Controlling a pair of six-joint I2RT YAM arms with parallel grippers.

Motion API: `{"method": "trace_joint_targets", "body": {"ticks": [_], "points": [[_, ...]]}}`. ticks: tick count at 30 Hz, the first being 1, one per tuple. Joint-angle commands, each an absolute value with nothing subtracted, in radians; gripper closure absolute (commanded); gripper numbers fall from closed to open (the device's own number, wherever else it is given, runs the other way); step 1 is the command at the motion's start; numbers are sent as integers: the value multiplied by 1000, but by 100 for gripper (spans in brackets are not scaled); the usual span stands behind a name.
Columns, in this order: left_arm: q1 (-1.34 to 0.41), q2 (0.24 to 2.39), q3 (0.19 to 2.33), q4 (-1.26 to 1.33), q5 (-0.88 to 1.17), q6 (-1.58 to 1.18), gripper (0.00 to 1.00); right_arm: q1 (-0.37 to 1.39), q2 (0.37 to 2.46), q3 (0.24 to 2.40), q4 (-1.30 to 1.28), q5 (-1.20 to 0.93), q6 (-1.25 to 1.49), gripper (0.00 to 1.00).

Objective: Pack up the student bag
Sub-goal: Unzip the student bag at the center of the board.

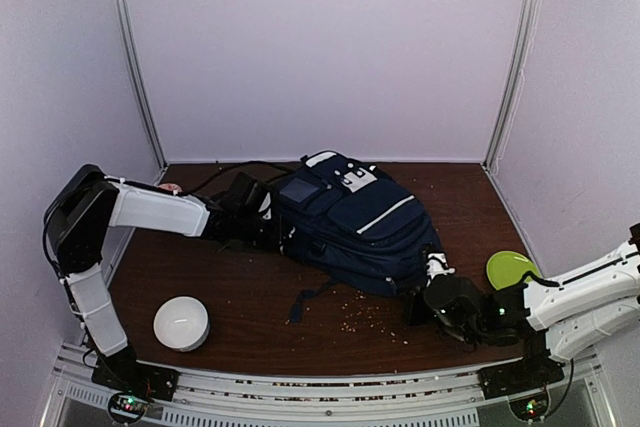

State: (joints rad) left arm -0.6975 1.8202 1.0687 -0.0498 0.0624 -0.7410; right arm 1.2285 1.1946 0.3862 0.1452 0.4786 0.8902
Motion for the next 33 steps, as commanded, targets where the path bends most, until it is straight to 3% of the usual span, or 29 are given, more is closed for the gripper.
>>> {"method": "trace_joint_targets", "body": {"ticks": [1, 10, 13, 14, 15, 17, 19, 21, 24, 26, 30, 33], "points": [[-702, 1864, 1104, -44, 91, -757, 100, 1231, 1088, 324, -24, 578, 969, 100], [-695, 1868, 1097, -48, 98, -752, 100, 1214, 1028, 297, -95, 588, 1004, 100], [-695, 1845, 1078, -49, 107, -751, 100, 1208, 996, 252, 45, 522, 927, 100], [-695, 1833, 1064, -45, 108, -755, 100, 1204, 988, 236, 116, 485, 905, 96], [-696, 1820, 1052, -40, 107, -765, 100, 1204, 987, 230, 159, 462, 898, 82], [-697, 1796, 1021, -32, 112, -779, 100, 1204, 1010, 242, 214, 452, 890, 68], [-704, 1769, 1001, -33, 113, -793, 98, 1203, 1058, 276, 217, 460, 890, 62], [-723, 1730, 982, -48, 104, -807, 80, 1203, 1085, 304, 207, 483, 909, 61], [-783, 1625, 949, -92, 32, -854, 40, 1203, 1033, 277, 228, 540, 940, 58], [-837, 1566, 931, -109, -17, -908, 26, 1199, 979, 262, 211, 582, 949, 56], [-967, 1496, 920, -68, -107, -1070, 16, 1177, 881, 276, 89, 639, 941, 53], [-1025, 1534, 978, -5, -109, -1167, 15, 1144, 813, 283, 16, 645, 926, 52]]}}
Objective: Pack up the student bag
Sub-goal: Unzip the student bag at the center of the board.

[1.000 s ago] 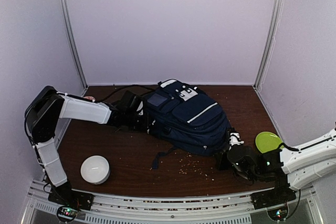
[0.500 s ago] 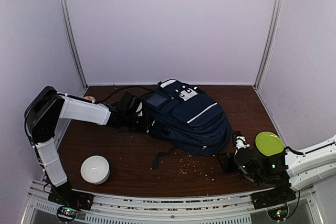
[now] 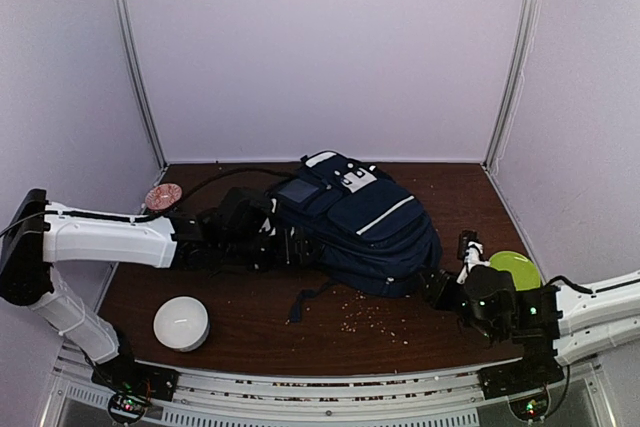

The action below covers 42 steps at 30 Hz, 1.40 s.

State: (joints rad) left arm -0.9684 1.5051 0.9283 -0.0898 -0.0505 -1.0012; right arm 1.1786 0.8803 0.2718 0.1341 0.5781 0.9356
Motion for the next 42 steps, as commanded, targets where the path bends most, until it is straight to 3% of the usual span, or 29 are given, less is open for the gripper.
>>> {"method": "trace_joint_targets", "body": {"ticks": [1, 7, 14, 23, 37, 40, 42], "points": [[-1041, 1564, 1006, 1, -106, -1165, 15, 1134, 784, 286, -11, 648, 923, 52], [-1091, 1770, 1356, -185, -151, -1031, 14, 1091, 600, 263, -163, 653, 932, 51], [-1151, 1945, 1642, -421, -260, -535, 18, 1068, 515, 220, -206, 573, 946, 50], [-1209, 2073, 1788, -543, -310, -23, 19, 1066, 526, 223, -191, 523, 910, 51], [-1147, 2234, 1900, -606, -406, 184, 22, 1065, 514, 244, -224, 498, 889, 51], [-1133, 2250, 1909, -594, -402, 200, 30, 1065, 532, 235, -199, 484, 896, 51], [-1123, 2265, 1918, -593, -400, 199, 47, 1064, 556, 228, -166, 464, 900, 51]]}}
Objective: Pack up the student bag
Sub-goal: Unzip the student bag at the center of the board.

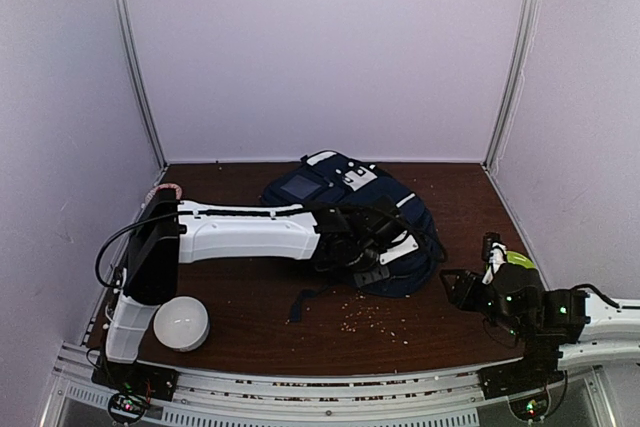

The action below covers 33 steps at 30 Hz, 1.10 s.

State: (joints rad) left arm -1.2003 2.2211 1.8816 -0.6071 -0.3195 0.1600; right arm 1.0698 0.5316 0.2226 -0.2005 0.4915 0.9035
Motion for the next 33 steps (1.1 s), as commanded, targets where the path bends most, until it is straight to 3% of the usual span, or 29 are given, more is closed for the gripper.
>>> {"method": "trace_joint_targets", "body": {"ticks": [1, 5, 13, 18, 33], "points": [[-1117, 2272, 1922, -594, -401, 195, 58, 1064, 570, 223, -143, 449, 900, 51], [-1098, 2261, 1906, -574, -401, 147, 100, 1062, 638, 218, -71, 414, 905, 51], [-1091, 2054, 1714, -438, -415, 95, 100, 1054, 689, 215, 7, 419, 903, 51], [-1091, 1921, 1700, -420, -374, 77, 100, 1035, 714, 197, 90, 376, 903, 50], [-1091, 1952, 1800, -484, -204, -10, 100, 1043, 1057, 265, 411, 230, 810, 51]]}}
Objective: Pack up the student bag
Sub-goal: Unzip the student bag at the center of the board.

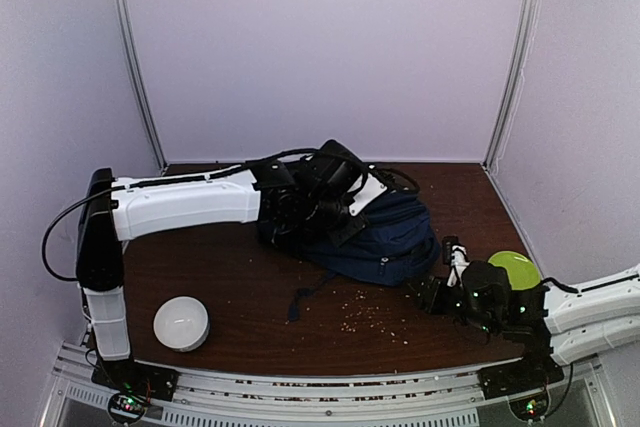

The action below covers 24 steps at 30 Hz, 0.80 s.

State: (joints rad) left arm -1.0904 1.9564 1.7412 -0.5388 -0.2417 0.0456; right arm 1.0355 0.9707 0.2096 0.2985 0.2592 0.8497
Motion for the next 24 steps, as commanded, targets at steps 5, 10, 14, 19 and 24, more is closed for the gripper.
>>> {"method": "trace_joint_targets", "body": {"ticks": [5, 10, 14, 19, 24], "points": [[-1092, 1983, 1832, -485, -149, -37, 100, 1076, 1201, 331, 484, 315, 786, 53], [-1092, 2021, 1847, -483, -132, -47, 100, 1077, 1313, 346, 576, 349, 809, 57], [-1092, 2044, 1852, -480, -122, -56, 100, 1077, 1383, 353, 613, 324, 834, 57], [-1092, 2046, 1849, -480, -112, -56, 100, 1079, 1438, 372, 628, 326, 863, 60], [-1092, 2046, 1851, -479, -108, -57, 100, 1084, 1478, 427, 588, 336, 877, 70]]}}
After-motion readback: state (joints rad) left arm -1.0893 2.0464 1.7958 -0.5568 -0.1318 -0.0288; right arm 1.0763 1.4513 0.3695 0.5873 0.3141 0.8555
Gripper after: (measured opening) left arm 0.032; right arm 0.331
